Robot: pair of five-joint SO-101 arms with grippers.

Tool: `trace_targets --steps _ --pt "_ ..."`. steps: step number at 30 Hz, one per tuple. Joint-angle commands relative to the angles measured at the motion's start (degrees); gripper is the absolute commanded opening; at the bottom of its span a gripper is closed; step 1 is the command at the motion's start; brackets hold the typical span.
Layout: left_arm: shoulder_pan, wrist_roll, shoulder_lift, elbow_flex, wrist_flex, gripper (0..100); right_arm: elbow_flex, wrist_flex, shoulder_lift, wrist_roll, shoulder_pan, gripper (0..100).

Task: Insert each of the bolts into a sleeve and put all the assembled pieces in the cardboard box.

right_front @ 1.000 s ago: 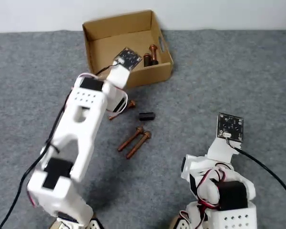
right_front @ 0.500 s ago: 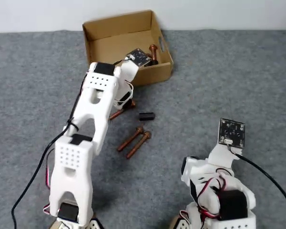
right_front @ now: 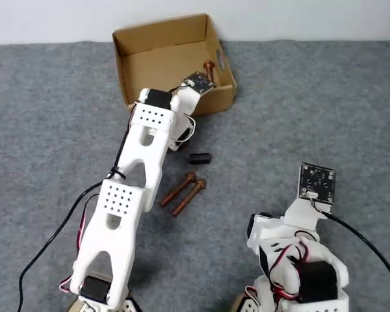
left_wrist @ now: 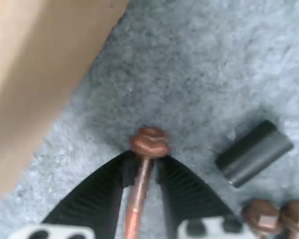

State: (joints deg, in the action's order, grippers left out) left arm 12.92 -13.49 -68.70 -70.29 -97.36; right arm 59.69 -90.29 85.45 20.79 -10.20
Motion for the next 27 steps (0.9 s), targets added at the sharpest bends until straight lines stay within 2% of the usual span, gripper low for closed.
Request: trace_targets --steps 1,10,17,20,27 --pt "0.7 1.23 -0.09 -4.44 -3.25 1 -0.44 1.45 -0.04 0.44 0.48 0.8" --pt "0.53 11.08 10.11 -4.35 -3.25 0 -0.44 1.45 0.31 0.44 0.48 0.8" --pt "0.7 14.15 24.79 -1.89 -3.34 0 -0.44 1.45 0.48 0.44 0.48 0.8" --pt "0.97 14.15 33.32 5.76 -3.34 0 -0.44 1.45 0.48 0.44 0.4 0.8" --pt "3.43 14.68 58.64 33.71 -2.99 0 -0.53 1.45 0.48 0.0 0.31 0.8"
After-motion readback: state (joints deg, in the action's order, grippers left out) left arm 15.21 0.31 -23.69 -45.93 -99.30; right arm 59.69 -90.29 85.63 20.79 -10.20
